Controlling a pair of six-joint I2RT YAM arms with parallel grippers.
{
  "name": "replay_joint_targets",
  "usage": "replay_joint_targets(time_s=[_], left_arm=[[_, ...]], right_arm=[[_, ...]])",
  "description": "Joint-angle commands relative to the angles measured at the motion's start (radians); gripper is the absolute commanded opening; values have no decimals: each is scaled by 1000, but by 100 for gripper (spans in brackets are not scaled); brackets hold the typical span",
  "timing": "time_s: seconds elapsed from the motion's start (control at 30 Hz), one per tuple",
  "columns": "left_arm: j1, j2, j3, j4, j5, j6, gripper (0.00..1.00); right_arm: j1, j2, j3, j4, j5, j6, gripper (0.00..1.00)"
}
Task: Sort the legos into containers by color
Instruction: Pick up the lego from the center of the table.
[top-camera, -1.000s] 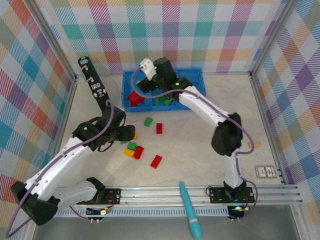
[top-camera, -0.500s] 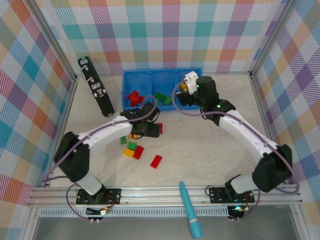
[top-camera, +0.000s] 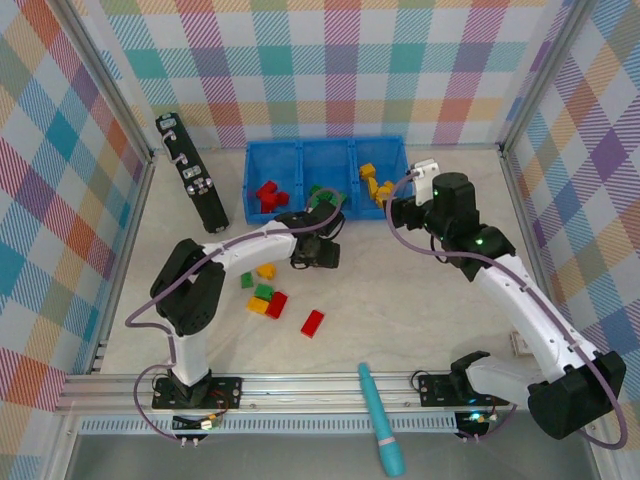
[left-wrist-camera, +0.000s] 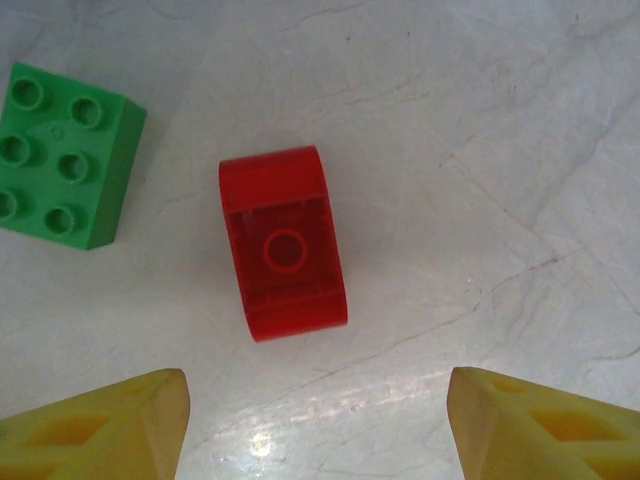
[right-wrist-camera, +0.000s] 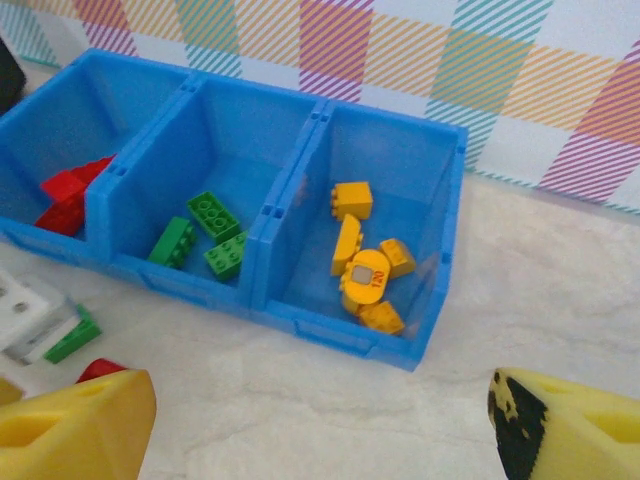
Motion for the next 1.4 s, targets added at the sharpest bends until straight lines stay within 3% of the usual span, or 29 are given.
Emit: replay_joint_targets(time_s=[0.0, 0.23, 0.9, 1.07, 1.23, 1.37], left_arm=[[-3, 43, 52, 4, -23, 7, 69], [11, 109, 105, -6, -23, 16, 69], [50, 216, 194, -88, -47, 58, 66], [51, 223, 186, -87, -39, 54, 60], [52, 232, 185, -87, -33, 54, 47], [52, 246, 184, -91, -26, 55, 45]], right_arm=[[-2, -9, 3, -21, -78, 95, 86], [-1, -7, 52, -5, -191, 195, 86], [-1, -39, 57, -106, -190, 225, 87], [-1, -38, 60, -108, -188, 221, 87], [-1, -39, 65, -119, -185, 221, 87], [-1, -45, 67, -126, -182, 218, 87]])
